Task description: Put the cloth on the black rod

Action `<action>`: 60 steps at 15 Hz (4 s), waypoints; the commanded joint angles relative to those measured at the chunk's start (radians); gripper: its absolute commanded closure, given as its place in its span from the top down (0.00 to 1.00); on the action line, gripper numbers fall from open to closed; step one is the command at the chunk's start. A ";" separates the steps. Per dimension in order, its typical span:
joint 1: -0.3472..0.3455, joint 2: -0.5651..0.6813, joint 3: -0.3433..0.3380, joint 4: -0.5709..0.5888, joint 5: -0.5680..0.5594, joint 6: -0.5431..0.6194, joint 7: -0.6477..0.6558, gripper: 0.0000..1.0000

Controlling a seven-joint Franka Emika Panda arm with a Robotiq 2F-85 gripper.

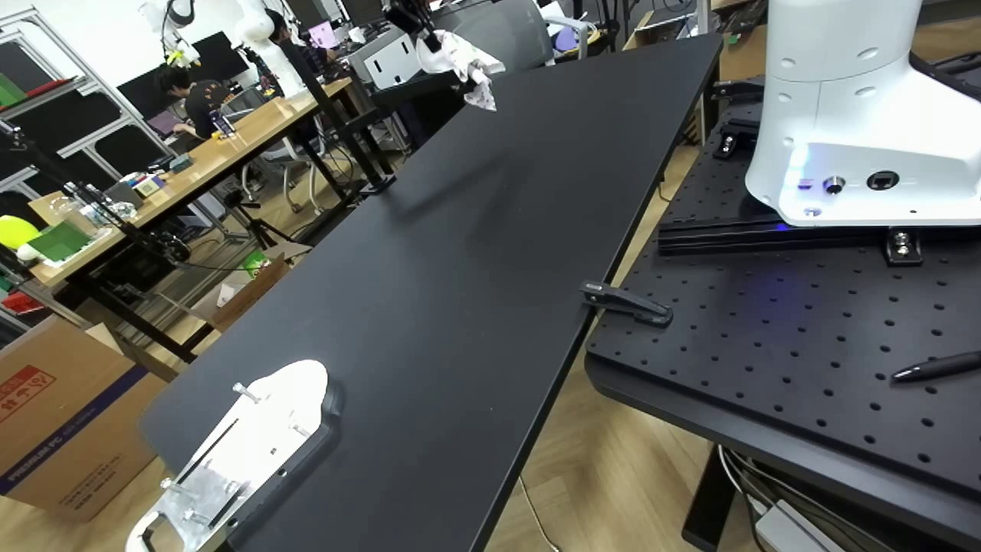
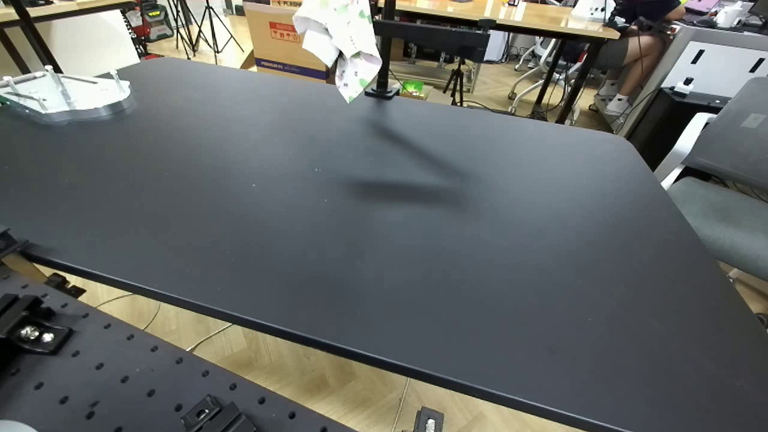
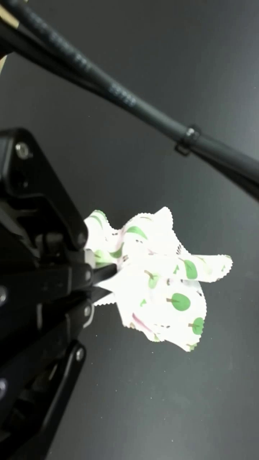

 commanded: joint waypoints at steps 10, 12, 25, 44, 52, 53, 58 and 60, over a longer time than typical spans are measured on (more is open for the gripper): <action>0.007 -0.016 0.018 -0.059 -0.044 0.211 -0.133 0.01; 0.009 -0.030 0.017 -0.065 -0.036 0.178 -0.101 0.01; 0.012 -0.087 0.018 -0.072 -0.019 0.076 -0.092 0.01; 0.027 0.007 0.030 -0.018 -0.034 0.093 -0.085 0.01; 0.029 0.079 0.030 -0.001 -0.048 0.119 -0.077 0.01; 0.030 0.090 0.031 -0.002 -0.052 0.129 -0.075 0.01; 0.036 0.110 0.036 0.005 -0.056 0.134 -0.076 0.01; 0.037 0.112 0.036 0.006 -0.062 0.133 -0.076 0.01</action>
